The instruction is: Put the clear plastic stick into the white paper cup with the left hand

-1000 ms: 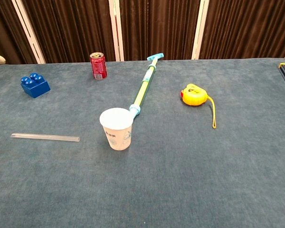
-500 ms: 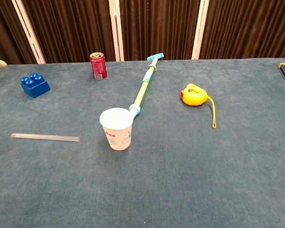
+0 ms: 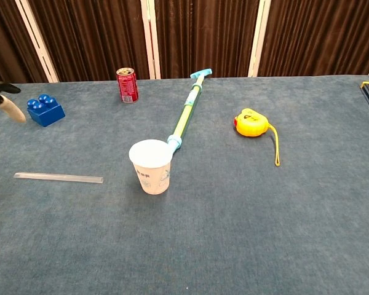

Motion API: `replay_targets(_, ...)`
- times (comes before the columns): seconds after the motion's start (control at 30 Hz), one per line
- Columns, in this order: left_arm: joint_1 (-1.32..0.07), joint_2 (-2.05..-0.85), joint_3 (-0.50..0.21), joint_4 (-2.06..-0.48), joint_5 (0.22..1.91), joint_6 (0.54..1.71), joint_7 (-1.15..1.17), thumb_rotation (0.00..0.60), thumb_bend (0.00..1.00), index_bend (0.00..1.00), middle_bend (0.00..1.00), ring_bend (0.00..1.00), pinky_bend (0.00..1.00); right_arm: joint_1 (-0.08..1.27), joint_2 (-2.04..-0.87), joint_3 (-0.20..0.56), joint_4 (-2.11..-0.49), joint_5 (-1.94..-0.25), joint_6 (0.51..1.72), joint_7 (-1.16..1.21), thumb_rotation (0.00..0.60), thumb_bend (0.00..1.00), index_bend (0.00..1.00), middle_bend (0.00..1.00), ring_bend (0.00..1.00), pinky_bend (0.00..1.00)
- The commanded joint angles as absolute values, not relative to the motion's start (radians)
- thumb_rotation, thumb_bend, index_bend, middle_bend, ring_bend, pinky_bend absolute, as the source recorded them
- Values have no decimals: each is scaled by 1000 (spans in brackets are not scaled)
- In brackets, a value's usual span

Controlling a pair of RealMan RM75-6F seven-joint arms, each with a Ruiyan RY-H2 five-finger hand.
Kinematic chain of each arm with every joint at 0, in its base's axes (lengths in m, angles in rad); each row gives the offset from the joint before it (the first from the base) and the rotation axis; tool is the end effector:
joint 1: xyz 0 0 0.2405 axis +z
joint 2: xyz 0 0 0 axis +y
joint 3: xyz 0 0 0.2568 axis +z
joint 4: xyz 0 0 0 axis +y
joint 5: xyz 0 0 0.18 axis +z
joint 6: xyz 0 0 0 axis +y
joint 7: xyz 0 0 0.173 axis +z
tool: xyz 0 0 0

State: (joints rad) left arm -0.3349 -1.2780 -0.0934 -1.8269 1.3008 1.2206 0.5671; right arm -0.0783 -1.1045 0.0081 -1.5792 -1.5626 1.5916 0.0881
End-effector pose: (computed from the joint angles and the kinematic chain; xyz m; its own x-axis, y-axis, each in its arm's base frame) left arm -0.2185 0.2651 0.0920 0.5642 0.1620 0.8096 0.8214 -0.2093 -0.5305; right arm -0.3207 -0.1498 0.1996 0.3626 0.0011 0.9319 -0.9291 0.0785 0.3614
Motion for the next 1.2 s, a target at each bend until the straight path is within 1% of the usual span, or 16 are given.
replay_targets(0.03,-396,-1351,-141,-1761,1203,1159,627,600,279,416,0,0,0,-78,-1104,8,-1579,-1562,1590,91,600,150,88,0,0,0)
replay_targets(0.17,-449,-1430,-166,-1681,1117,1119,679,600,323,461,0,0,0,-75,-1101,8,-1580,-1560,1584,99,600,150,89,0,0,0)
replay_targets(0.37,-498,-1508,-164,-1591,1038,1081,720,600,384,476,0,0,0,-69,-1096,10,-1584,-1554,1572,109,600,151,89,0,0,0)
replay_targets(0.73,-549,-1582,-146,-1485,963,1038,725,600,387,474,0,0,0,-62,-1091,13,-1593,-1543,1556,111,600,150,88,0,0,0)
replay_targets(1.03,-559,-1617,-135,-1436,955,1045,705,600,388,477,0,0,0,-63,-1092,11,-1592,-1546,1561,108,600,150,89,0,0,0)
replay_targets(1.2,-564,-1647,-132,-1398,956,1056,692,600,388,494,0,0,0,-64,-1093,11,-1592,-1545,1562,106,600,150,89,0,0,0)
